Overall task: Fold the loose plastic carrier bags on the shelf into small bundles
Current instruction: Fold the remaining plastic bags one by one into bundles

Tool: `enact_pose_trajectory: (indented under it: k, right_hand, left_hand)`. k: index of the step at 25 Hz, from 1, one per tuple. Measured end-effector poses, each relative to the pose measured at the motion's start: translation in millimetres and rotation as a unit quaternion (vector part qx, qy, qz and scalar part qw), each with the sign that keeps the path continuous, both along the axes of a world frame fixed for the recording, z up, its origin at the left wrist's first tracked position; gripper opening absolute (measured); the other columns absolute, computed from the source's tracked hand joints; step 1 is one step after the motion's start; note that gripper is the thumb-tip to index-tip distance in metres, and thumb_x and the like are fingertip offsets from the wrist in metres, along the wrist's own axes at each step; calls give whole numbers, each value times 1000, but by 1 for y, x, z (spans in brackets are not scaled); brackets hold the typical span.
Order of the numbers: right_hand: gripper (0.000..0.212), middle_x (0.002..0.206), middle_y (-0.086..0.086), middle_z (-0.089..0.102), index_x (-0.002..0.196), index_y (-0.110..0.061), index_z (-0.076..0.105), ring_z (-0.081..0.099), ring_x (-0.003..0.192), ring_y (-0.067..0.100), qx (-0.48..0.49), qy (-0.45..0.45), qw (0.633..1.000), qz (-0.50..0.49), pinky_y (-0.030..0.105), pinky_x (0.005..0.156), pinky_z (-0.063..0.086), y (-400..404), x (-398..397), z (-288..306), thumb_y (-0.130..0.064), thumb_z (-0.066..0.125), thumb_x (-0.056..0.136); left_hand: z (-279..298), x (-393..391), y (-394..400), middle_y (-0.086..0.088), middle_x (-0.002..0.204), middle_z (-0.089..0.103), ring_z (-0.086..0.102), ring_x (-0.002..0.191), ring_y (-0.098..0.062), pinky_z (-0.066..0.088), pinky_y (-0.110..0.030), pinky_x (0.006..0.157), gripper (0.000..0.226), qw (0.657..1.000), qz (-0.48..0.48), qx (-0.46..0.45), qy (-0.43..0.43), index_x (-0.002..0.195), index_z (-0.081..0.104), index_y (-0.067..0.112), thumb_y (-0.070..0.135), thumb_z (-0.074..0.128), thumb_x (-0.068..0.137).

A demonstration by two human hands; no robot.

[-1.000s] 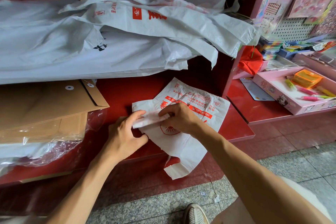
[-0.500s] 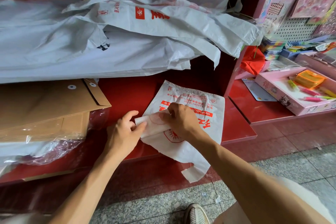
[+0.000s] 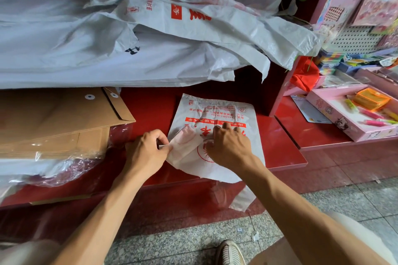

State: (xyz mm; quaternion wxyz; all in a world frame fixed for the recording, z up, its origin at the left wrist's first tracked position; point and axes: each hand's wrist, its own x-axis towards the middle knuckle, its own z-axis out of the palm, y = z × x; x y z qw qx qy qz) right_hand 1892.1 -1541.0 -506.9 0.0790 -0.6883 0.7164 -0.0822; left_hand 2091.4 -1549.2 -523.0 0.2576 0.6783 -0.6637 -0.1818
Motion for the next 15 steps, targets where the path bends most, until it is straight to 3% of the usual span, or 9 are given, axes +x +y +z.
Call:
enact_pose_trajectory:
  k: [3, 7, 8, 9, 10, 12, 13, 15]
  right_hand:
    - [43, 126, 7, 43, 130, -19, 52, 41, 118, 32, 21, 38, 999, -11, 44, 89, 41, -8, -4, -9, -42, 45, 94]
    - [47, 124, 9, 51, 124, -15, 55, 45, 117, 33, -53, 151, 986, -39, 44, 92, 37, -17, 6, -8, -49, 37, 97]
    - [49, 119, 10, 58, 117, -14, 59, 50, 115, 33, -83, 116, 989, -32, 43, 91, 39, -18, 14, -2, -52, 37, 97]
    - [52, 111, 10, 65, 109, -14, 63, 58, 108, 33, -94, 20, 995, -19, 41, 89, 44, -17, 26, 7, -57, 38, 96]
    - [55, 100, 10, 70, 102, -14, 65, 65, 96, 31, -59, -138, 989, -2, 39, 83, 51, -14, 41, 18, -62, 39, 95]
    - [54, 89, 8, 71, 98, -13, 66, 71, 73, 26, 90, -414, 905, 35, 34, 65, 56, 0, 81, 43, -63, 46, 92]
    - [45, 87, 7, 70, 97, -12, 64, 70, 66, 23, 125, -473, 870, 59, 30, 56, 53, 9, 102, 50, -56, 54, 92]
    - [22, 78, 5, 69, 86, -12, 62, 65, 61, 18, 102, -523, 839, 113, 25, 48, 46, 25, 139, 62, -32, 69, 88]
  left_hand:
    - [3, 8, -1, 12, 69, 64, 66, 78, -19, 49, -44, 90, 7, 999, 2, 38, 23, 86, 64, 27, 29, 69, 83]
    - [2, 24, 11, 14, 61, 63, 63, 65, -13, 52, -44, 82, 15, 998, 34, -38, 38, 66, 66, 25, 21, 66, 81]
    - [5, 29, 16, 15, 61, 63, 61, 63, -11, 53, -41, 77, 14, 996, 34, -60, 57, 67, 67, 25, 21, 65, 80]
    - [11, 35, 22, 15, 60, 62, 59, 60, -9, 52, -36, 71, 16, 994, 40, -69, 79, 67, 66, 26, 19, 67, 81]
    - [17, 41, 26, 16, 58, 61, 56, 56, -6, 49, -30, 63, 19, 991, 42, -80, 99, 66, 66, 27, 17, 69, 81]
    - [33, 61, 41, 18, 53, 57, 52, 50, -2, 41, -22, 53, 20, 986, 60, -105, 112, 66, 66, 27, 17, 72, 82]
    - [43, 74, 52, 19, 52, 57, 53, 50, 0, 38, -17, 50, 17, 984, 69, -122, 108, 68, 67, 26, 19, 73, 82]
    - [60, 107, 77, 18, 53, 59, 55, 51, 2, 39, -15, 51, 11, 979, 84, -141, 118, 72, 70, 22, 20, 72, 82]
